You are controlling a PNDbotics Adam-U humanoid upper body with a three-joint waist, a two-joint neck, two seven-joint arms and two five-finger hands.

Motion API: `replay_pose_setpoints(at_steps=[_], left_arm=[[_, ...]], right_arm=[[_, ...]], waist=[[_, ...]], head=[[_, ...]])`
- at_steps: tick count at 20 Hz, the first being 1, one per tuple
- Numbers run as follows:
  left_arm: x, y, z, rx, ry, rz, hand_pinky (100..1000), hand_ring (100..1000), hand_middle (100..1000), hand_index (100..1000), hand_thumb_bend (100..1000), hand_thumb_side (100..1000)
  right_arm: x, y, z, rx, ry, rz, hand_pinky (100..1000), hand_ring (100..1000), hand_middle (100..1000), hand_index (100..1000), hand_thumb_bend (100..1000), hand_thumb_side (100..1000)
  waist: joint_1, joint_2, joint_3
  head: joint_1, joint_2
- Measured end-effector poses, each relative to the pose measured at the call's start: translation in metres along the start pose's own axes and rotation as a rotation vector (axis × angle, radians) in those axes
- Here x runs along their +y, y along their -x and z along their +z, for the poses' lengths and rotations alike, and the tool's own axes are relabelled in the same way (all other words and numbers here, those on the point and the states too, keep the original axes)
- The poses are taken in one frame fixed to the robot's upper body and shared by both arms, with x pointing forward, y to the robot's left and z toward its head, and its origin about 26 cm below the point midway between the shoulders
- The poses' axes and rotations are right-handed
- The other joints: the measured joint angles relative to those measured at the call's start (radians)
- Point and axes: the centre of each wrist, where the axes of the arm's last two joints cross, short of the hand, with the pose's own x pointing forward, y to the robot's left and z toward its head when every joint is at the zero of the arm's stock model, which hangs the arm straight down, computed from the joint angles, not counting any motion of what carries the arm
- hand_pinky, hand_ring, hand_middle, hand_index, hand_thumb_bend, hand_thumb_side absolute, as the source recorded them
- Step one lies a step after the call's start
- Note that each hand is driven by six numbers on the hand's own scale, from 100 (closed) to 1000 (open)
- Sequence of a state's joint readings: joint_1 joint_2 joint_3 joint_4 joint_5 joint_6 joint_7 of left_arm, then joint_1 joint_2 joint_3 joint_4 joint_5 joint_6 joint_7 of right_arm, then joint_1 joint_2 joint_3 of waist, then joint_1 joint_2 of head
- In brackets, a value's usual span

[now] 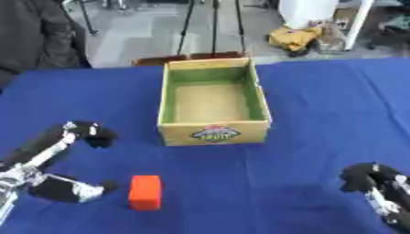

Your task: Pick up objects on the table and place them in the box.

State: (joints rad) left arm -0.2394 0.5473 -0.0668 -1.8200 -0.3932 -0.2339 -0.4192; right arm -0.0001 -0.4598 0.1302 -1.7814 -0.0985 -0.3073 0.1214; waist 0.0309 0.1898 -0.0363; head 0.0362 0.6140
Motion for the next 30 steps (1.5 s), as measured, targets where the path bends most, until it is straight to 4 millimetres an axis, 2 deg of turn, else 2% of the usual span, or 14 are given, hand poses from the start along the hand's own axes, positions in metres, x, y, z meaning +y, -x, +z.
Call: replay_pose_setpoints(at_steps=[14,30], left_arm=[[-0.001,-0.009,-0.017,-0.047,0.072,-0.045,648,653,622,806,548,285],[-0.015,-0.003,-0.033,-0.064,0.222,-0.060,654,656,623,806,553,372]], right_arm=[[0.000,0.000,0.000,0.002,0.000,0.000,757,526,417,696,123,569],[0.000,0.000,0.000,0.002,-0.001,-0.001,758,526,417,696,119,571]], waist=[[0.004,-0.002,-0.007],[0.005,-0.002,-0.013]], head=[[0.005,0.000],[0.006,0.000]])
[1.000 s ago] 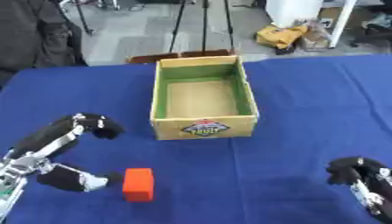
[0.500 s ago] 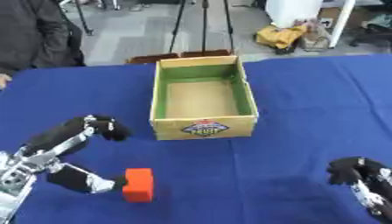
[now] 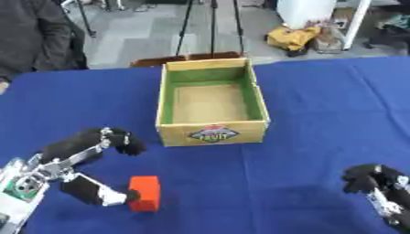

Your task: Pick up objects on the table and place them in the box.

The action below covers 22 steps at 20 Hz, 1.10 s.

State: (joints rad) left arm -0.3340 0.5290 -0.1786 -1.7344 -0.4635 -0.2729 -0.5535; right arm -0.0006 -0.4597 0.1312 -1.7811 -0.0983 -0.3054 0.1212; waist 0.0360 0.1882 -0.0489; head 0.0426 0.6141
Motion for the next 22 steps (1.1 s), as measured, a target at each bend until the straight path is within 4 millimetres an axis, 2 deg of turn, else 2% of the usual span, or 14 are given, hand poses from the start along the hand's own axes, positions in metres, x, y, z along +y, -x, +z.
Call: replay_pose_setpoints(at_steps=[22], left_arm=[[-0.014,0.008,-0.014,0.020,0.086,-0.011,654,655,623,805,541,404]], right_arm=[[0.001,0.000,-0.002,-0.005,-0.005,-0.001,758,525,417,696,115,573]], waist=[[-0.001,0.003,-0.005]], head=[[0.002,0.000]])
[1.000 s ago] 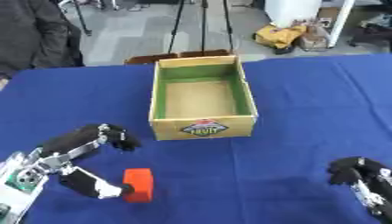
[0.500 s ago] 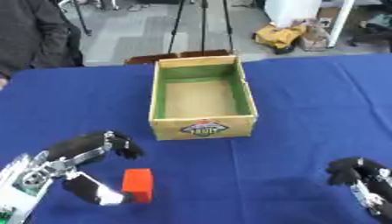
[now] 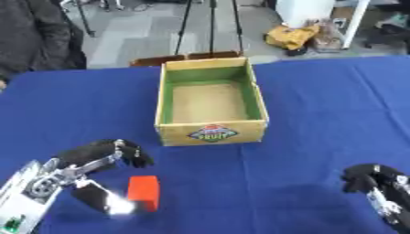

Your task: Pick up objects on the table and place them in the box.

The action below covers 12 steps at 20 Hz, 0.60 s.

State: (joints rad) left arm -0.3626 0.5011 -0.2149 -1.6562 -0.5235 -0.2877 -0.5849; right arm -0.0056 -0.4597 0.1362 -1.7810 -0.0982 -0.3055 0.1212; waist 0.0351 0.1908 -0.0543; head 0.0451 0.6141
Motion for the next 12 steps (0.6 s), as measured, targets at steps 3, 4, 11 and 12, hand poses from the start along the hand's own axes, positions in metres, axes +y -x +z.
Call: replay_pose_setpoints(at_steps=[3,4,11,12], left_arm=[[-0.002,0.002,-0.004,0.009,0.005,-0.003,658,660,628,806,538,406],[-0.004,0.003,-0.005,0.012,0.007,-0.002,659,661,629,806,538,408],[-0.011,0.006,-0.010,0.026,0.027,-0.002,659,661,630,806,535,416],[-0.011,0.007,-0.010,0.028,0.029,-0.002,658,661,630,805,533,414]], right_arm=[[0.000,0.000,0.000,0.000,0.000,0.000,758,525,417,696,115,573],[0.000,0.000,0.000,0.000,0.000,0.000,758,525,417,696,115,573],[0.000,0.001,0.000,0.002,0.000,0.000,758,525,417,696,113,574],[0.000,0.001,0.000,0.003,0.000,0.000,758,525,417,696,113,575]], waist=[[0.000,0.000,-0.001],[0.000,0.000,-0.001],[0.001,0.000,-0.002],[0.001,0.000,-0.002]], head=[[0.001,0.000],[0.002,0.000],[0.003,0.000],[0.003,0.000]])
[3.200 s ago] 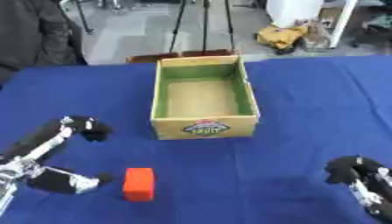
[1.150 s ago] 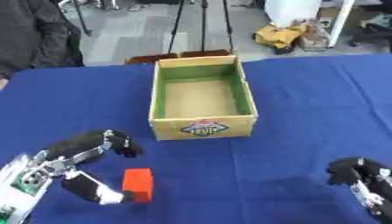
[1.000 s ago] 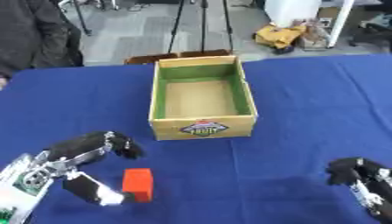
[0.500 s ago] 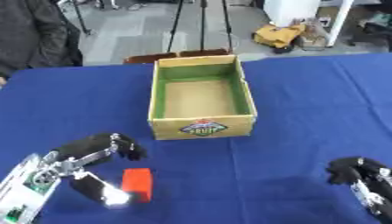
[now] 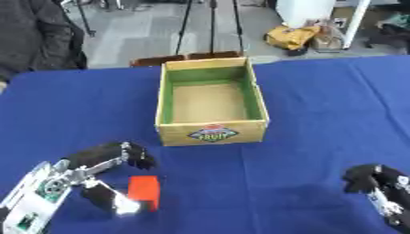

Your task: Pick up objects on the table and place them in the box.

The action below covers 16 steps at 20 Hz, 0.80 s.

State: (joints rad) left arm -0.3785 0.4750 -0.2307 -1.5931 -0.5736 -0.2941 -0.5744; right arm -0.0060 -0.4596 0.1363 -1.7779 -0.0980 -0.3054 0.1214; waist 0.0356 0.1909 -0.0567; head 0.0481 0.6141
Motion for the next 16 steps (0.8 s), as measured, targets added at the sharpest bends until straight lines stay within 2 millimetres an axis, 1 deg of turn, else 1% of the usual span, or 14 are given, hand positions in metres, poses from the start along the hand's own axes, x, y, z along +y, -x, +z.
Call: replay_pose_setpoints(at_steps=[16], left_arm=[[-0.011,0.007,-0.007,0.023,0.033,0.001,637,646,619,798,529,401]], right_arm=[[0.001,0.001,-0.001,0.000,0.002,-0.004,759,525,416,697,111,577]], waist=[[0.001,0.000,-0.005]], head=[[0.002,0.000]])
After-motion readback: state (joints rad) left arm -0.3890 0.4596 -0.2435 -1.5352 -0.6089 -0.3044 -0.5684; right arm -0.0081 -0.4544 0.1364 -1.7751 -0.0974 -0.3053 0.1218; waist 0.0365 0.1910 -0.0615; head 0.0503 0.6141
